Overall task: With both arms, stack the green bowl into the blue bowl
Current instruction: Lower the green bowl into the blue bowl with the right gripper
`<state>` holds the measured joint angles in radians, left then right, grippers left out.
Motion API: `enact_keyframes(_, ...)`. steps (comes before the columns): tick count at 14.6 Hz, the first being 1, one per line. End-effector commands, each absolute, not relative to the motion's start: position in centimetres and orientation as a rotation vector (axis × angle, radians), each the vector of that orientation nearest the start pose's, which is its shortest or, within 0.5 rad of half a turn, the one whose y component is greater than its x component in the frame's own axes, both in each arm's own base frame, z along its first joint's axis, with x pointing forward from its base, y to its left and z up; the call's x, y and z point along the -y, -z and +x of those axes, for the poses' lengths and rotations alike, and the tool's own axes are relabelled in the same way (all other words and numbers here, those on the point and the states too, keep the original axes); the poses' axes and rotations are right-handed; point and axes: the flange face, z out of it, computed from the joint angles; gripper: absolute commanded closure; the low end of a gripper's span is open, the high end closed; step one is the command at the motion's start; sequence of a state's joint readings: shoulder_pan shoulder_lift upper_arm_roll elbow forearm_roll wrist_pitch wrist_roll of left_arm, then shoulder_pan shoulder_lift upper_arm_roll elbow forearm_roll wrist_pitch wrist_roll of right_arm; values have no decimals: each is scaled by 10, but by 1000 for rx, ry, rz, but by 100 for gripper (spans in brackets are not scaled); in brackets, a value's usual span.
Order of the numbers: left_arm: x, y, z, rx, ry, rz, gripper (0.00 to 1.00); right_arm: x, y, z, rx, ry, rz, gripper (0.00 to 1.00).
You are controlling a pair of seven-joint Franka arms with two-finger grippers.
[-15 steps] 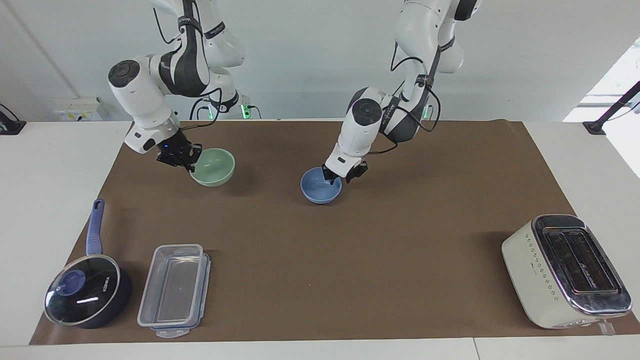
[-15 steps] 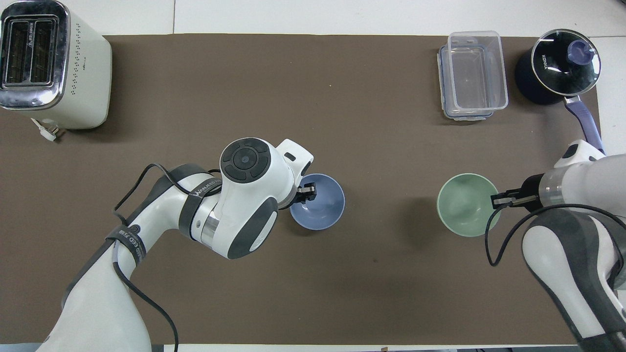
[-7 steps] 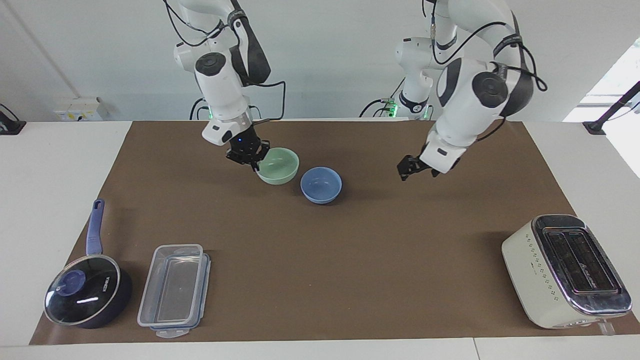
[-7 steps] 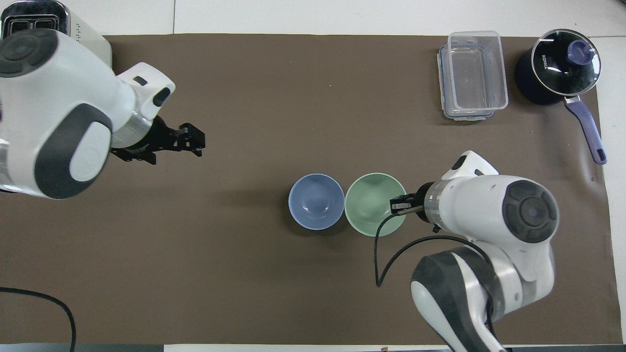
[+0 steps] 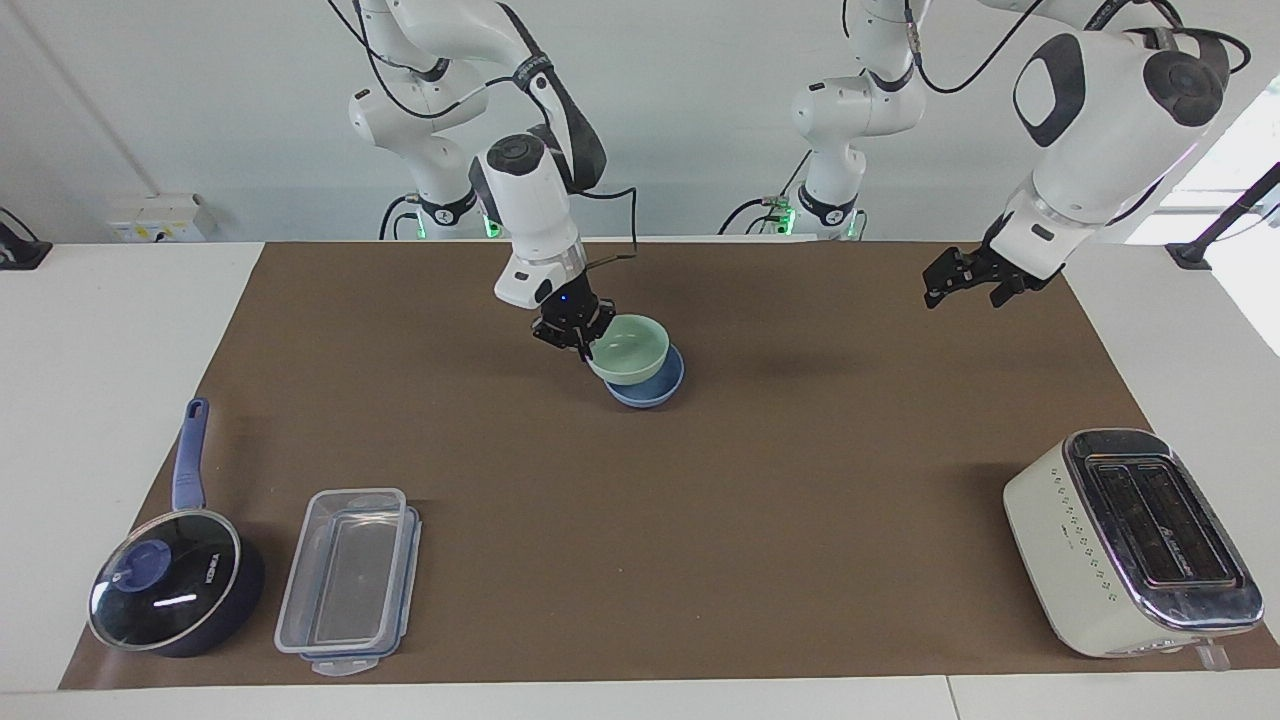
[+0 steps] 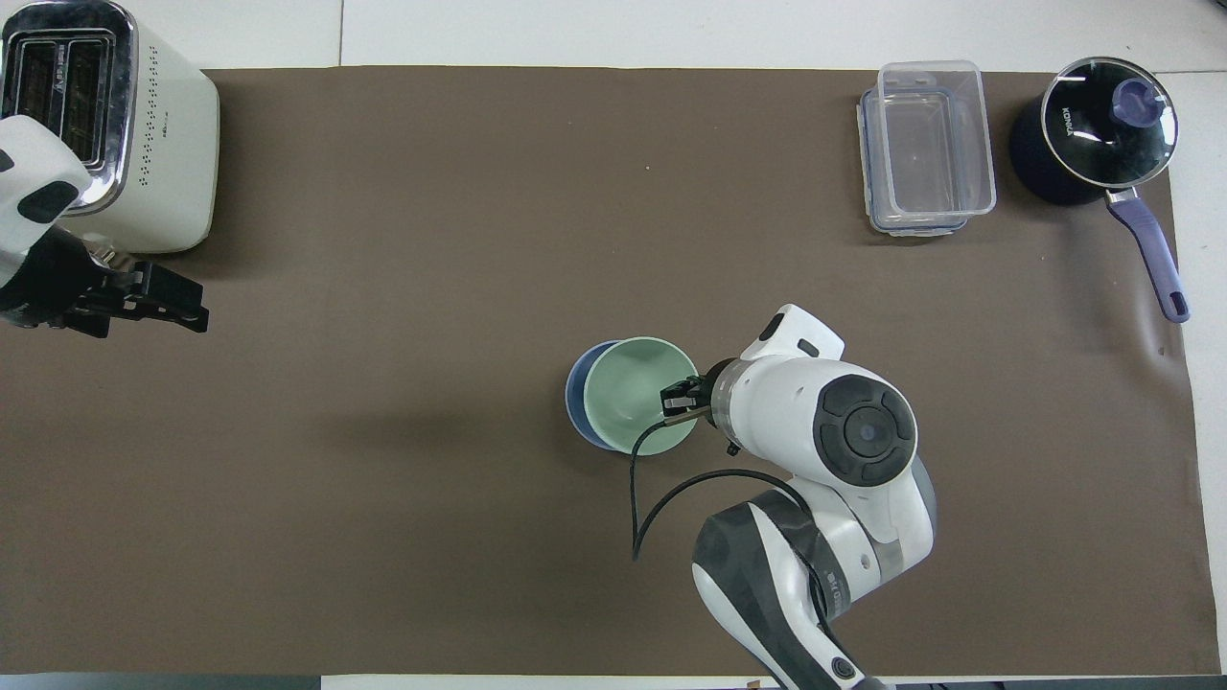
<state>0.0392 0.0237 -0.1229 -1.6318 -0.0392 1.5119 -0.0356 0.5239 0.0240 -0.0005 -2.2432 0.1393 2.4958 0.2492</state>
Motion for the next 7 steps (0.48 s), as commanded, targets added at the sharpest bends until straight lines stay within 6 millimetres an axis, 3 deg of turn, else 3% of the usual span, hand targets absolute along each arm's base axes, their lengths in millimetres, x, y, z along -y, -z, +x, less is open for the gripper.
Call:
enact_keyframes(1, 53, -609, 545, -114, -250, -3129, 0, -277, -384, 478, 222, 257, -2931, 100)
enact_keyframes(4, 49, -608, 543, -281, -239, -3103, 0, -278, -381, 481, 189, 248, -2913, 100)
enact_keyframes(7, 50, -602, 545, -272, -182, -3108, 0, -287, -385, 487, 204, 257, -2905, 100)
